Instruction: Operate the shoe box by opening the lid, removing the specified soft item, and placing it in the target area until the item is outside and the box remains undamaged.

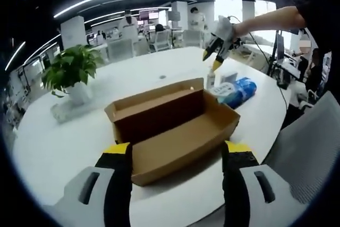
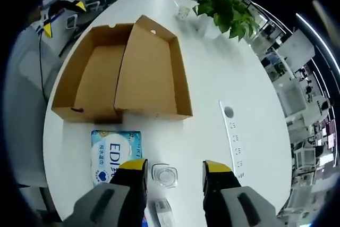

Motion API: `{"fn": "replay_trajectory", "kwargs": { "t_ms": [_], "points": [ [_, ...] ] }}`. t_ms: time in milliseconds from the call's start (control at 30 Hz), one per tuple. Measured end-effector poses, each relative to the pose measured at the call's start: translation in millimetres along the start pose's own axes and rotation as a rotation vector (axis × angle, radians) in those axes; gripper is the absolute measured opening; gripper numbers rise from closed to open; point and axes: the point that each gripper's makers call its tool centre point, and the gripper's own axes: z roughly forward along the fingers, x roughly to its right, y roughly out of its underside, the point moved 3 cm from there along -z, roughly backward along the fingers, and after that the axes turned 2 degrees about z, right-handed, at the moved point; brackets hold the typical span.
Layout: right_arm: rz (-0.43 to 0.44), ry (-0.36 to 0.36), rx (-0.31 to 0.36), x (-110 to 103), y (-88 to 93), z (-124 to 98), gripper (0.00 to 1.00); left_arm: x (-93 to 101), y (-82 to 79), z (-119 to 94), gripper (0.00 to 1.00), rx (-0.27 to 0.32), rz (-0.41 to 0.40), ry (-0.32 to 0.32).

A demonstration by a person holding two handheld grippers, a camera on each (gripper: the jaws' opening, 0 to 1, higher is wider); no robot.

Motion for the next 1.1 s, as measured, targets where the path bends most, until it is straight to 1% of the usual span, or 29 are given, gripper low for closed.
{"fn": "replay_trajectory", "kwargs": {
  "t_ms": [33,67,133,267,400,467,567,667,800,833,967,1000,1100],
  "points": [
    [0.015,0.002,0.008,0.4,-2.0,0.4,0.38,-4.9,1.4,0.9,0.61,-0.003,-0.013,-0.009],
    [0.023,0.003,0.013,0.3,-3.2,0.6,0.38,-6.5,1.7,1.1,0.59,-0.004,-0.013,-0.014],
    [0.038,0.010,0.023,0.5,-5.7,1.1,0.38,-16.4,6.9,3.5,0.54,-0.021,-0.008,-0.041],
    [0.045,0.025,0.033,0.0,-9.2,4.2,0.38,-28.9,14.9,7.9,0.48,-0.046,-0.013,-0.074],
    [0.069,0.043,0.045,0.7,-12.1,9.0,0.37,-41.6,20.6,12.1,0.36,-0.052,-0.033,-0.114],
    [0.084,0.052,0.051,1.6,-12.9,11.4,0.37,-44.2,23.0,14.2,0.35,-0.057,-0.044,-0.121],
    [0.100,0.088,0.053,2.7,-12.9,15.1,0.36,-51.6,28.2,18.9,0.30,-0.064,-0.051,-0.139],
    [0.124,0.108,0.061,1.7,-13.8,18.6,0.35,-56.2,34.1,23.4,0.29,-0.083,-0.057,-0.157],
    [0.160,0.129,0.078,4.1,-16.9,21.4,0.34,-63.8,40.6,28.0,0.24,-0.102,-0.093,-0.184],
    [0.167,0.133,0.081,5.1,-17.5,22.0,0.33,-66.1,41.6,29.7,0.23,-0.098,-0.104,-0.191],
    [0.233,0.140,0.099,9.3,-19.3,26.8,0.30,-71.7,47.8,34.8,0.18,-0.113,-0.137,-0.211],
    [0.242,0.141,0.103,9.6,-20.0,28.2,0.30,-72.9,50.1,36.4,0.17,-0.118,-0.157,-0.216],
    [0.282,0.138,0.118,9.5,-23.1,32.6,0.29,-75.7,55.7,39.7,0.17,-0.135,-0.180,-0.230]
  ]
}}
